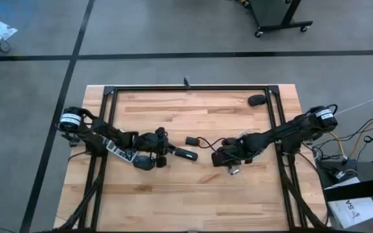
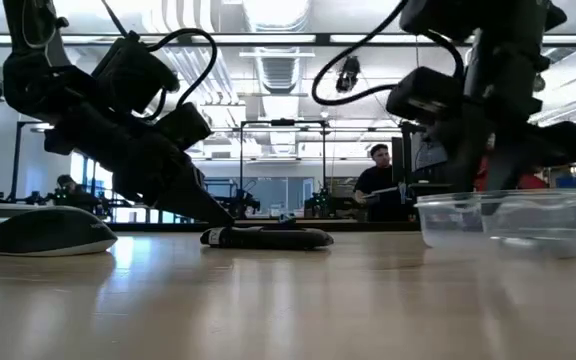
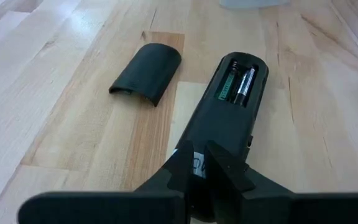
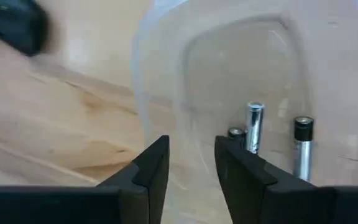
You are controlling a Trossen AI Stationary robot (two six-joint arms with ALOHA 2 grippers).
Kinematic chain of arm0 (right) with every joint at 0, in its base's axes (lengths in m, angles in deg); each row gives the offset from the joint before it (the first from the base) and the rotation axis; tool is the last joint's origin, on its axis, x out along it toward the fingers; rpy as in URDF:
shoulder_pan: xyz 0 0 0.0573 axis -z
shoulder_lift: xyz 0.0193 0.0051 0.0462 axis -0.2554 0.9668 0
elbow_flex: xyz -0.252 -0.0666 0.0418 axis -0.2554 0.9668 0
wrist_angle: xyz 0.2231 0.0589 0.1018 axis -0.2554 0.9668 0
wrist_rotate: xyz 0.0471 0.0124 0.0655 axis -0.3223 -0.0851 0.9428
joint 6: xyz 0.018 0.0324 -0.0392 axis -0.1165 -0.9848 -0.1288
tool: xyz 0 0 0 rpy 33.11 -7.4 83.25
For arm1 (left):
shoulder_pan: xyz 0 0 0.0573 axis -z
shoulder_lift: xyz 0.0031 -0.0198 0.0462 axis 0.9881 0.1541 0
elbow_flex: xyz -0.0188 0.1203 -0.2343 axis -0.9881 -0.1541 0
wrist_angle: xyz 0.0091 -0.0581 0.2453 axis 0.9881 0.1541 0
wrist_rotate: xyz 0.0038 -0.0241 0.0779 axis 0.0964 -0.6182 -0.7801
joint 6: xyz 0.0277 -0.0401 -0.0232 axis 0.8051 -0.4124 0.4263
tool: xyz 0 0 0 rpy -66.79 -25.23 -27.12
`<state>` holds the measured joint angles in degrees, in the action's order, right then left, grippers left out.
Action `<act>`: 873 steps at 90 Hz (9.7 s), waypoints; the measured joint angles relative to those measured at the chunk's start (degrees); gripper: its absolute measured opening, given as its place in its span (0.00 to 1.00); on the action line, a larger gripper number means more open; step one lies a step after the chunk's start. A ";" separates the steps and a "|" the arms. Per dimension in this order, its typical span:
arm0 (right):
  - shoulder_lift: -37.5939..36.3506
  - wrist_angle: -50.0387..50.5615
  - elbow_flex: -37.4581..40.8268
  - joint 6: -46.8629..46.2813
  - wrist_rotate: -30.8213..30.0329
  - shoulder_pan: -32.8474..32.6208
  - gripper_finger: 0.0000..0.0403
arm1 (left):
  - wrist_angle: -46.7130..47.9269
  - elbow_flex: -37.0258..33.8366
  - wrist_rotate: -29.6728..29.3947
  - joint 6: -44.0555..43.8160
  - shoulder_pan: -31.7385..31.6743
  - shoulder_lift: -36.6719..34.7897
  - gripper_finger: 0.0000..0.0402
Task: Insert battery
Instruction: Insert the silver battery into the remote battery compartment, then close the remote battery compartment
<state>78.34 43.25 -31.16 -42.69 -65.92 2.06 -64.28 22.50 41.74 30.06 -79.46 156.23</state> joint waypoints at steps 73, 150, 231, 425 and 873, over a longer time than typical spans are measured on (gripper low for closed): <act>10.58 -2.39 -1.02 19.32 7.10 -0.04 0.07 | 0.00 0.01 -0.20 0.01 0.02 -0.04 0.05; 6.10 15.42 -16.53 47.47 -20.58 1.02 0.05 | 0.00 0.03 -0.16 0.00 0.02 -0.04 0.05; 15.42 -24.30 -16.52 69.03 -20.03 5.66 0.05 | 0.13 0.04 -0.12 -0.01 0.02 -0.04 0.05; 28.52 -27.30 -15.95 71.91 -12.46 5.68 0.05 | -8.68 -0.08 1.49 -0.25 0.16 0.01 0.05; 6.60 11.75 -2.85 76.07 -22.41 15.34 0.05 | -2.84 -4.99 2.92 1.27 5.29 -16.90 0.05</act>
<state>84.94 55.00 -34.01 33.38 -88.33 17.40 -67.12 17.50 44.66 31.33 -74.17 139.34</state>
